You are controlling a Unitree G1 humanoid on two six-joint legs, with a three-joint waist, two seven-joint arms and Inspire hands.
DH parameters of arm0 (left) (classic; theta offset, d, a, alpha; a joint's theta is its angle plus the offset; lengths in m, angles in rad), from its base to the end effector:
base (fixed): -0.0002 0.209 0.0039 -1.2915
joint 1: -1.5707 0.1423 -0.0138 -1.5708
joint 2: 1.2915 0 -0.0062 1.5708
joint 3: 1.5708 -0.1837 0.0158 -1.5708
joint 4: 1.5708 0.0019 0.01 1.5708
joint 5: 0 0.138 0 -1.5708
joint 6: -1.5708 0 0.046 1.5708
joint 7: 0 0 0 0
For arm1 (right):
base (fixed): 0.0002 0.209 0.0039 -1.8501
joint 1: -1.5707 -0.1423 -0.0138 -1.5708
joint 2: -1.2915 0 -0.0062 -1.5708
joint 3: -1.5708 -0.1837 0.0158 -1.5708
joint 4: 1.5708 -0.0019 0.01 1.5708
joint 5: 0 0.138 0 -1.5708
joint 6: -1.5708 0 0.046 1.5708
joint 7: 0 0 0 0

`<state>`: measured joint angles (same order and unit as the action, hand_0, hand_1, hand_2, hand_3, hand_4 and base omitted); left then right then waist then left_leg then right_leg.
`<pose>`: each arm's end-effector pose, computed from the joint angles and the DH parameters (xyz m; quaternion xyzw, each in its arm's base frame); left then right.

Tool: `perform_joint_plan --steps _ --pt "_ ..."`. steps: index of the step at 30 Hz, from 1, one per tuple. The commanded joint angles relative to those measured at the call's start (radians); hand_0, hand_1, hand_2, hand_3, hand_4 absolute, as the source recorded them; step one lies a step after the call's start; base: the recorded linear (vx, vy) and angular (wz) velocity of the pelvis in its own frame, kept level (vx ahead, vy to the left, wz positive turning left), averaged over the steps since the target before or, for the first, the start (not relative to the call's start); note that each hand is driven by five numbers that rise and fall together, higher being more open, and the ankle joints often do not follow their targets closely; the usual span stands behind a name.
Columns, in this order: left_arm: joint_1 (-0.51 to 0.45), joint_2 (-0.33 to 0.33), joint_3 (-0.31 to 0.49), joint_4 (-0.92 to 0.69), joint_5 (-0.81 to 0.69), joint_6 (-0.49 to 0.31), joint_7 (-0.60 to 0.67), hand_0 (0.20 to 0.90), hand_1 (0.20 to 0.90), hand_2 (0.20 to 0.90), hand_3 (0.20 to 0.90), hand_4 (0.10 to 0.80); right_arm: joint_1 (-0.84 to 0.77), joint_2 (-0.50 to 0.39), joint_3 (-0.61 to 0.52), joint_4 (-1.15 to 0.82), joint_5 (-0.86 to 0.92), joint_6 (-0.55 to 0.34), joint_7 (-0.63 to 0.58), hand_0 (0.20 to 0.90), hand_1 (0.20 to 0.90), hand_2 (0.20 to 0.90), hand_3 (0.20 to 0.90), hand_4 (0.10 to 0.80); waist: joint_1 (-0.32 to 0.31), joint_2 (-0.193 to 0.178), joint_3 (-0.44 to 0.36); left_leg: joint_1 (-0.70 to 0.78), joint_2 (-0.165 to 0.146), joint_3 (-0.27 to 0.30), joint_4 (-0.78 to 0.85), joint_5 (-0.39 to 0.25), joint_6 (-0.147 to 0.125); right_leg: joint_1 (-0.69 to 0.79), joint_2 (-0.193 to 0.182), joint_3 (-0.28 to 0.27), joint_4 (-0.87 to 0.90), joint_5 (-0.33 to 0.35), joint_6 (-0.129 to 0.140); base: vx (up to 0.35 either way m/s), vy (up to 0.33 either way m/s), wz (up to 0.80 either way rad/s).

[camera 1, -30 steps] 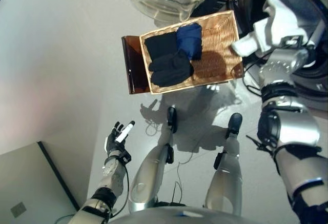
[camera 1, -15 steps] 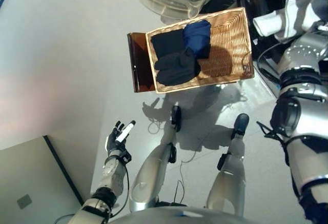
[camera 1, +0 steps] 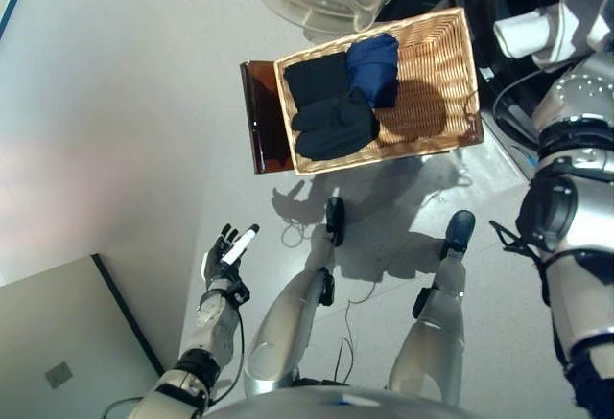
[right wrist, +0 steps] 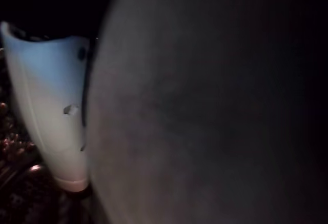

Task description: Pick up the clothes and place them into the washing machine

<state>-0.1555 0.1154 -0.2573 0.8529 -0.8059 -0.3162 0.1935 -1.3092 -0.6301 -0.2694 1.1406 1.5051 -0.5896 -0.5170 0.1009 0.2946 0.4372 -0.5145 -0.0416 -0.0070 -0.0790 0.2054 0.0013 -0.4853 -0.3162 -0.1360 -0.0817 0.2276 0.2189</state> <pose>0.1869 0.1544 -0.0617 -0.2205 0.2354 0.1696 0.9312 0.3328 -0.3044 0.2817 0.6644 -0.2768 -0.3844 0.5781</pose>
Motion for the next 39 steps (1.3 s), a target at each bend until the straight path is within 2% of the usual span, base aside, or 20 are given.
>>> perform_joint_plan --steps 1,23,28,37,39 --pt "0.009 0.066 -0.012 0.004 -0.032 -0.057 0.012 0.900 0.900 0.900 0.900 0.800 -0.156 -0.160 0.164 -0.026 -0.087 -0.041 0.079 0.900 0.900 0.900 0.900 0.800 -0.001 0.029 -0.039 0.031 0.014 0.014 -0.008 -0.056 -0.096 0.012 0.025 0.083 0.148 -0.170 -0.025 0.000 0.000 0.00" --pt "0.008 0.071 0.011 -0.007 -0.030 -0.062 0.024 0.900 0.900 0.900 0.900 0.800 -0.112 -0.085 0.172 -0.067 -0.168 -0.012 0.037 0.900 0.900 0.900 0.900 0.800 -0.013 0.012 -0.028 0.040 0.020 0.024 -0.008 -0.055 -0.094 0.022 0.034 0.097 0.137 -0.161 -0.031 -0.001 0.001 -0.01" --pt "0.003 0.072 0.029 -0.012 -0.032 -0.064 0.033 0.900 0.900 0.900 0.900 0.800 -0.057 -0.020 0.211 -0.137 -0.294 0.012 0.008 0.900 0.900 0.900 0.900 0.800 -0.020 -0.002 -0.021 0.042 0.025 0.028 -0.008 -0.054 -0.093 0.025 0.042 0.100 0.135 -0.159 -0.035 0.000 0.000 0.00" --pt "0.004 0.064 0.063 -0.056 -0.025 -0.084 0.064 0.900 0.900 0.900 0.900 0.800 0.146 0.183 0.250 -0.371 -0.642 0.050 -0.125 0.900 0.900 0.900 0.900 0.800 -0.045 -0.036 0.010 0.047 0.037 0.034 -0.008 -0.051 -0.088 0.029 0.059 0.103 0.129 -0.147 -0.044 -0.009 0.002 -0.01" --pt "0.005 0.064 0.068 -0.060 -0.022 -0.084 0.069 0.900 0.900 0.900 0.900 0.800 0.171 0.211 0.251 -0.397 -0.664 0.054 -0.135 0.900 0.900 0.900 0.900 0.800 -0.048 -0.040 0.010 0.049 0.039 0.034 -0.008 -0.050 -0.087 0.031 0.061 0.103 0.128 -0.146 -0.045 -0.010 0.014 -0.04"
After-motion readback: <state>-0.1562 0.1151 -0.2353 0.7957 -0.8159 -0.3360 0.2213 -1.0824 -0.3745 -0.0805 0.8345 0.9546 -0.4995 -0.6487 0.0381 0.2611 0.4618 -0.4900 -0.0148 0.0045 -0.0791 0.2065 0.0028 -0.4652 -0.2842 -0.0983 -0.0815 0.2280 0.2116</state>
